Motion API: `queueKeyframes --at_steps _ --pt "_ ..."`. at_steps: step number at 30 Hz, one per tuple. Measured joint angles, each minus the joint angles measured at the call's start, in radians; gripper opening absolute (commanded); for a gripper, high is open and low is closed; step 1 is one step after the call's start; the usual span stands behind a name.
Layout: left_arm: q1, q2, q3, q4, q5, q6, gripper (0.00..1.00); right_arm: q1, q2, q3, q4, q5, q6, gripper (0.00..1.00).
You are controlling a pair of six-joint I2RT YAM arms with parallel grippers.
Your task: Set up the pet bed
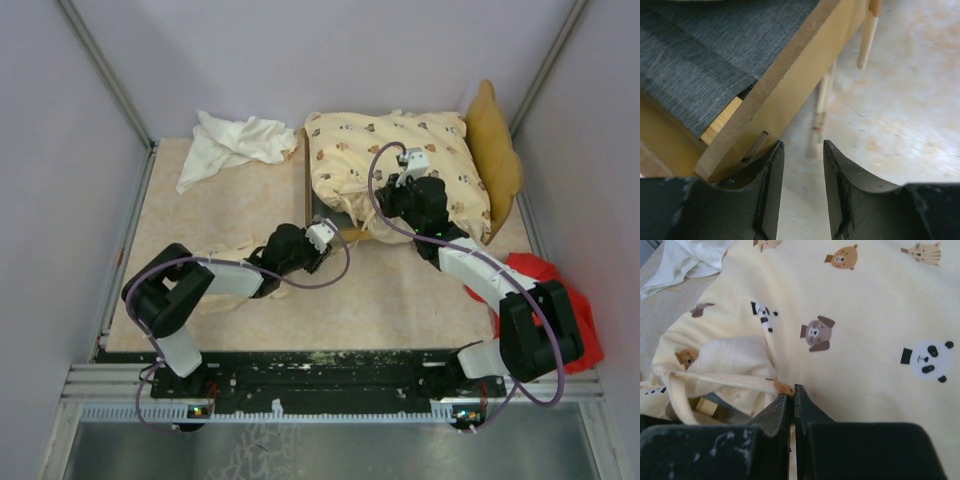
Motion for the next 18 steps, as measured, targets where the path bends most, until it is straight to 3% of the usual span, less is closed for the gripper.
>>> queueKeyframes --at_steps 7,18 --pt "0.098 0.035 0.068 -0.025 0.068 0.04 0.45 0.0 0.0 0.0 0.001 -0.003 0.0 0.0" --pt "0.043 0.087 0.112 -0.076 0.225 0.031 0.46 0.0 0.001 0.0 0.009 -0.005 0.0 0.0"
